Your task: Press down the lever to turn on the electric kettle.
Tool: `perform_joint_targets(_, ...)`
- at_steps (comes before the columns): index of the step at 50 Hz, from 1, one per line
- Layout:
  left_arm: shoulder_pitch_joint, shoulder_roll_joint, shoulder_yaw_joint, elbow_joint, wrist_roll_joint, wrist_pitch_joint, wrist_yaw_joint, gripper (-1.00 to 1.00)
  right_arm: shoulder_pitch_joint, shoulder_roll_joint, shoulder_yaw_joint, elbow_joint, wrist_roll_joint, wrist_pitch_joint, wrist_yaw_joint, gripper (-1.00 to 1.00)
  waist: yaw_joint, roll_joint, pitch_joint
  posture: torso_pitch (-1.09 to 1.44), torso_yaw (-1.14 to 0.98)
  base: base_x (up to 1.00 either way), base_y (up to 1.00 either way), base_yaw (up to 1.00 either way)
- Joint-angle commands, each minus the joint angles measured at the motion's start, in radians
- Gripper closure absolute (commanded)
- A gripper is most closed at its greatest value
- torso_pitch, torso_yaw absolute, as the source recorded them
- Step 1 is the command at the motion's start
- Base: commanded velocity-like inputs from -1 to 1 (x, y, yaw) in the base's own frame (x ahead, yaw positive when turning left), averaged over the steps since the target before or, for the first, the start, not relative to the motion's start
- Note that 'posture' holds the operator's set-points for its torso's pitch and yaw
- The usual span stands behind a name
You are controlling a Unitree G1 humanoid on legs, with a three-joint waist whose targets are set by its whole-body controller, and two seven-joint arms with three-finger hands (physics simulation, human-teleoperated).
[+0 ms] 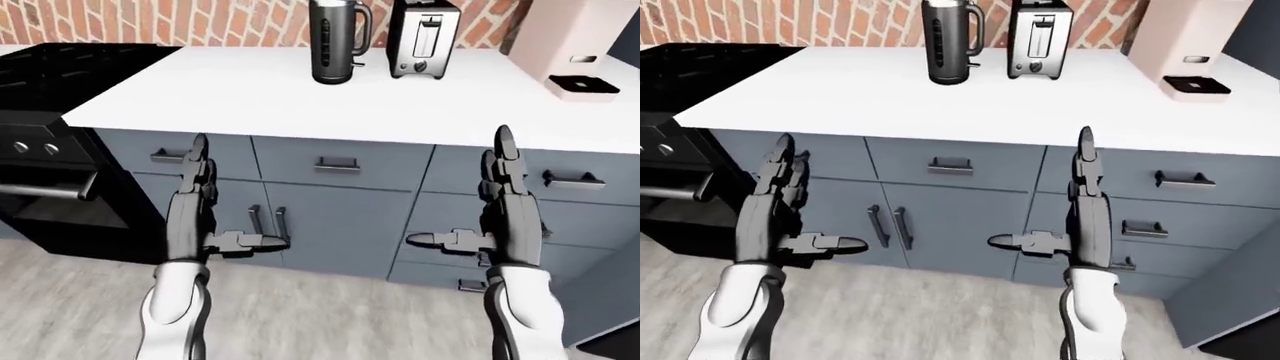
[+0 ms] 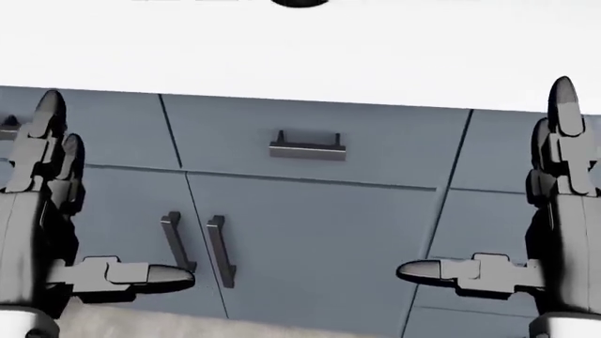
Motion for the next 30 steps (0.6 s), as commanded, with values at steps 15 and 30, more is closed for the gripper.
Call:
perform_joint_targets(15, 0.001, -0.001, 0.004, -0.017, 0.001, -0.057, 0.003, -1.00, -0.009, -0.004, 0.008, -0.011, -0.002, -0.038, -0.008, -1.00, 0.014, -0.121, -0.016, 0.00, 0.00, 0.22, 0.00, 0.00)
perform_joint_targets(30, 0.019, -0.006, 0.005, -0.014, 0.002, -0.077, 0.004, -1.00, -0.006, -0.006, 0.001, -0.023, -0.006, -0.026, -0.007, -1.00, 0.012, -0.006, -0.018, 0.00, 0.00, 0.22, 0.00, 0.00)
